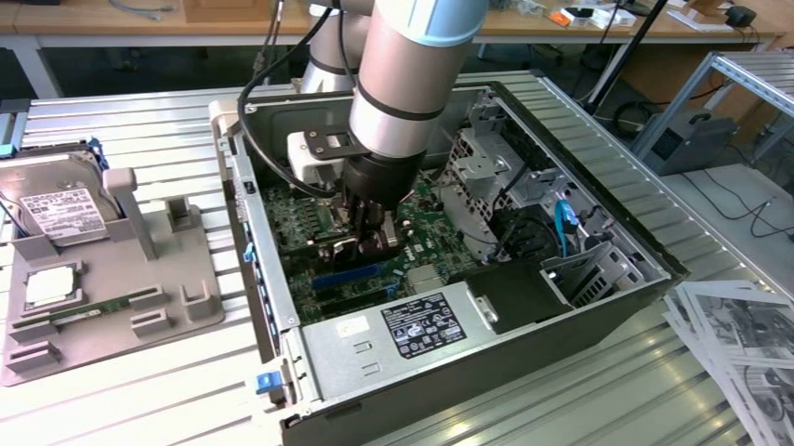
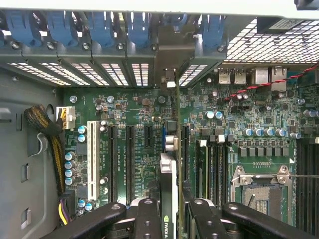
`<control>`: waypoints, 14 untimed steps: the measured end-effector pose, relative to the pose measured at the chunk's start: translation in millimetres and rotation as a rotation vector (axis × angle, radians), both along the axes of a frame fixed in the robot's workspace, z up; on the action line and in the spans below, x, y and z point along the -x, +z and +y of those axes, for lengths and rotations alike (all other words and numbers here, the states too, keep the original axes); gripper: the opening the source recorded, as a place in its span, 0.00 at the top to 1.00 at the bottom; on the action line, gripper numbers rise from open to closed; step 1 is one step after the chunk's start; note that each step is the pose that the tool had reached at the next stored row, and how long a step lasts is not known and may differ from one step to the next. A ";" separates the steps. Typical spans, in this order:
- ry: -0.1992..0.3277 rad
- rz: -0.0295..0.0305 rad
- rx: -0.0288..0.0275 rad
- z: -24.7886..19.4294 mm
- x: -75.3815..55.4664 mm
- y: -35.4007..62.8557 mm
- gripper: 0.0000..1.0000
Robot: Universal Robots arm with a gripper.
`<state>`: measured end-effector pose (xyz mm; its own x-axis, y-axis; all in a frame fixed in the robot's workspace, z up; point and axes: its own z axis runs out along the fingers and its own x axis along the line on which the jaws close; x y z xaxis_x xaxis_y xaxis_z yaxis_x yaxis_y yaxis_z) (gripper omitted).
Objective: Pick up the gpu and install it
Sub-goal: 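Insert the gpu into the slot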
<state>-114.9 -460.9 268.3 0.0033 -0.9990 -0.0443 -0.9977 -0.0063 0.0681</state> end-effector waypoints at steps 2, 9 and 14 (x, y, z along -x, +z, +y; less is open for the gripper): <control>0.000 0.0000 0.0000 0.0 0.0 0.0 0.73; 0.000 0.0000 0.0000 0.0 0.0 0.0 0.73; 0.000 -0.0001 -0.0003 0.1 0.5 3.0 0.73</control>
<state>-115.4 -460.8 271.2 0.0033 -0.9990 -0.0446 -0.9977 -0.0064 0.0680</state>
